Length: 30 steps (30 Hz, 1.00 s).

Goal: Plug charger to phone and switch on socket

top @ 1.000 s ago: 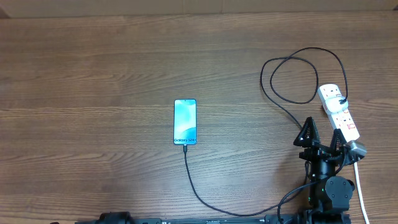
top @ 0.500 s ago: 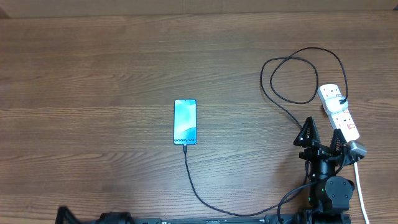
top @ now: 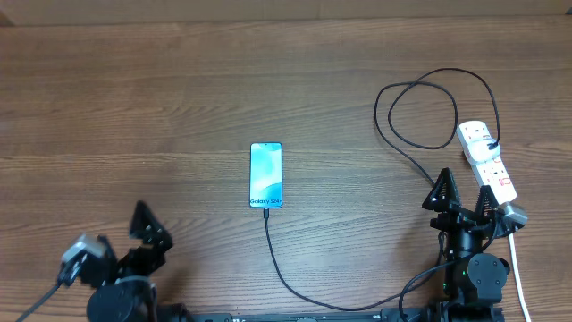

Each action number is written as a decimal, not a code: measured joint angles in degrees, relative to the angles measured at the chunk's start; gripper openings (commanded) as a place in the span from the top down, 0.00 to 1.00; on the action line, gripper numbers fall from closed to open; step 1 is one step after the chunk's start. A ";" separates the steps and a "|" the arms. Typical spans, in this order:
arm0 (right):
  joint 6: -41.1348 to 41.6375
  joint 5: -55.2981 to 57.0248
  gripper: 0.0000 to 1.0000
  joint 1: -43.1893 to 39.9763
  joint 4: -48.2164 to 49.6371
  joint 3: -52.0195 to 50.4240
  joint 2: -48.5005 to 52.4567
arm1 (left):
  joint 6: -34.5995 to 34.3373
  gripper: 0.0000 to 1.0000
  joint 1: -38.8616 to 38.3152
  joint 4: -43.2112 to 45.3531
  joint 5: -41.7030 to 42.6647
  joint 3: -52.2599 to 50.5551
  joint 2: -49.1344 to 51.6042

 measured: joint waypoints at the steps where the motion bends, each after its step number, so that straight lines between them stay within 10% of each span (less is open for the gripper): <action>1: 0.02 0.00 0.00 0.00 -0.02 0.00 0.00 | 1.42 0.00 0.00 3.43 1.05 -2.16 -0.02; 30: 0.00 0.04 0.00 -0.04 0.02 0.00 0.00 | 29.35 0.00 -0.92 36.15 14.95 -26.29 -0.15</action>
